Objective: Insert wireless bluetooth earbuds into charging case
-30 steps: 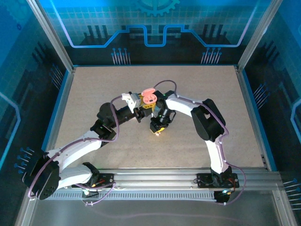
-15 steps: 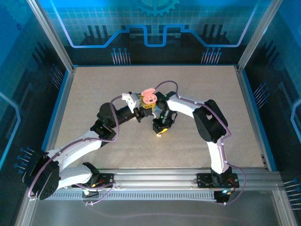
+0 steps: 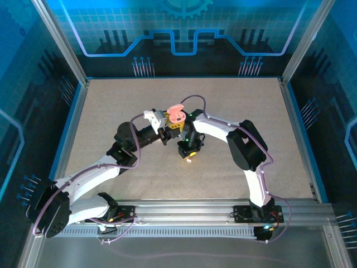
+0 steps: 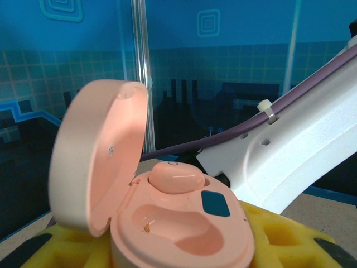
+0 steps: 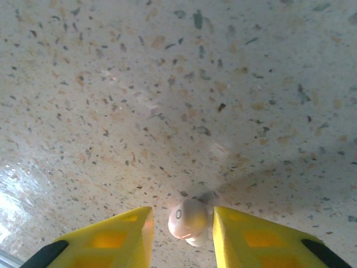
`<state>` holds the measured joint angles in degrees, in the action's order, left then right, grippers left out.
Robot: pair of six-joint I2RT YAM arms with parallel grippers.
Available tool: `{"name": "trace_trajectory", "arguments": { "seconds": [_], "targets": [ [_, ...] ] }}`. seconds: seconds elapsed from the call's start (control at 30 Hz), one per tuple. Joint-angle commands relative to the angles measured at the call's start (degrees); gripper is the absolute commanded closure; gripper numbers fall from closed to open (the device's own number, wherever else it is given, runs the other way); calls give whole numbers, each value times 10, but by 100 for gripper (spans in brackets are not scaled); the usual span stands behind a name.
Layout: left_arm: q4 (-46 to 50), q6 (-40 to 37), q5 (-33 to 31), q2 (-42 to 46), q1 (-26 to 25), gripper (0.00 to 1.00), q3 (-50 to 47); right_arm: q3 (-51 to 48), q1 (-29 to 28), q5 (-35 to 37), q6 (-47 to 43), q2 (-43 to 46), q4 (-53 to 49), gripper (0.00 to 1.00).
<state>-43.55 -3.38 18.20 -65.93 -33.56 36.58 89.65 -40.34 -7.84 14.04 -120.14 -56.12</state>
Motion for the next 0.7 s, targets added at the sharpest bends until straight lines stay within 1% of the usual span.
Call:
{"name": "trace_trajectory", "arguments": {
  "seconds": [0.0, 0.13, 0.53, 0.67],
  "targets": [
    [-9, -4, -4, 11, -2, 68, -1, 12, -6, 14, 31, -12, -18, 65],
    [-10, -5, -4, 8, -2, 68, 0, 13, -9, 3, 46, -17, -13, 65],
    [-10, -5, -4, 5, -2, 68, 0, 12, -11, 5, 65, -24, -14, 71],
    [-10, -5, -4, 4, -2, 68, 0, 13, -13, 5, 69, -25, -18, 71]
  ]
}}
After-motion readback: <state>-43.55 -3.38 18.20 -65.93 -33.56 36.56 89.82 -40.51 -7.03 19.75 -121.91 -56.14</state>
